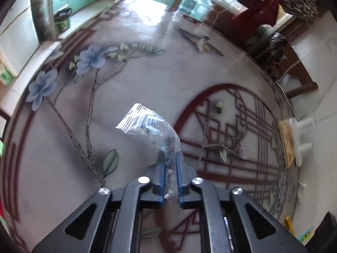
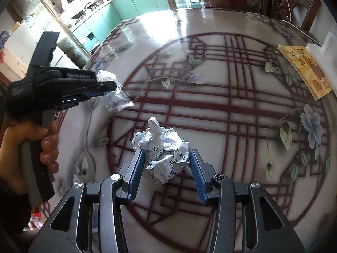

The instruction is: Collect trash

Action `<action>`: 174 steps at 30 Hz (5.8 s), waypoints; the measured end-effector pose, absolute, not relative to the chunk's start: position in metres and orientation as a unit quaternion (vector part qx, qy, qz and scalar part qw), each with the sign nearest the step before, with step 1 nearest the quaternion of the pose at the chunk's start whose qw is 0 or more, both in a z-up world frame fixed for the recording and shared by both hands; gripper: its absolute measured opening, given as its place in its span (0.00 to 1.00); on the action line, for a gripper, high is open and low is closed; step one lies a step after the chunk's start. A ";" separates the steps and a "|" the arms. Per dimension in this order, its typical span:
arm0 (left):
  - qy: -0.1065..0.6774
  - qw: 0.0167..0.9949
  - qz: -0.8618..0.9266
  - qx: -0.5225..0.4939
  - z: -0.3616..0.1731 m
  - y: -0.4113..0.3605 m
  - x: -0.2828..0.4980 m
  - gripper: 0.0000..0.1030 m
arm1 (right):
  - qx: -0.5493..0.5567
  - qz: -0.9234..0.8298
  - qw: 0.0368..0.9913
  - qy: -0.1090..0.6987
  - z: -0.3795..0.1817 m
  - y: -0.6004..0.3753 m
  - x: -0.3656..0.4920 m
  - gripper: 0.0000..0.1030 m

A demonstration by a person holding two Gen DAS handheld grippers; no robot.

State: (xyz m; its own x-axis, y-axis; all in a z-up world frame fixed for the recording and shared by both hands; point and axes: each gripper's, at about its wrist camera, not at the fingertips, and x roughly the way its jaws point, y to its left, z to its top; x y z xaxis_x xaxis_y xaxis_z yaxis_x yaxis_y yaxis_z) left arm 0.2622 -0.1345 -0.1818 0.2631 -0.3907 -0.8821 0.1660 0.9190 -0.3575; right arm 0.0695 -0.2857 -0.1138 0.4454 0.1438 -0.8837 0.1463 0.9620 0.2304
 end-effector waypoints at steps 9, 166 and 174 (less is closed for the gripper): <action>0.540 0.819 -0.195 -0.031 -0.131 -0.101 0.201 0.06 | 0.137 -0.014 0.849 0.510 -0.089 -0.272 0.057 0.42; 0.524 0.843 0.060 -0.112 -0.176 0.331 0.141 0.54 | 0.022 0.128 0.863 0.489 -0.060 0.057 0.072 0.98; 0.404 0.906 0.059 -0.114 -0.077 0.285 0.072 0.56 | -0.003 0.160 0.933 0.321 0.000 0.012 0.002 1.00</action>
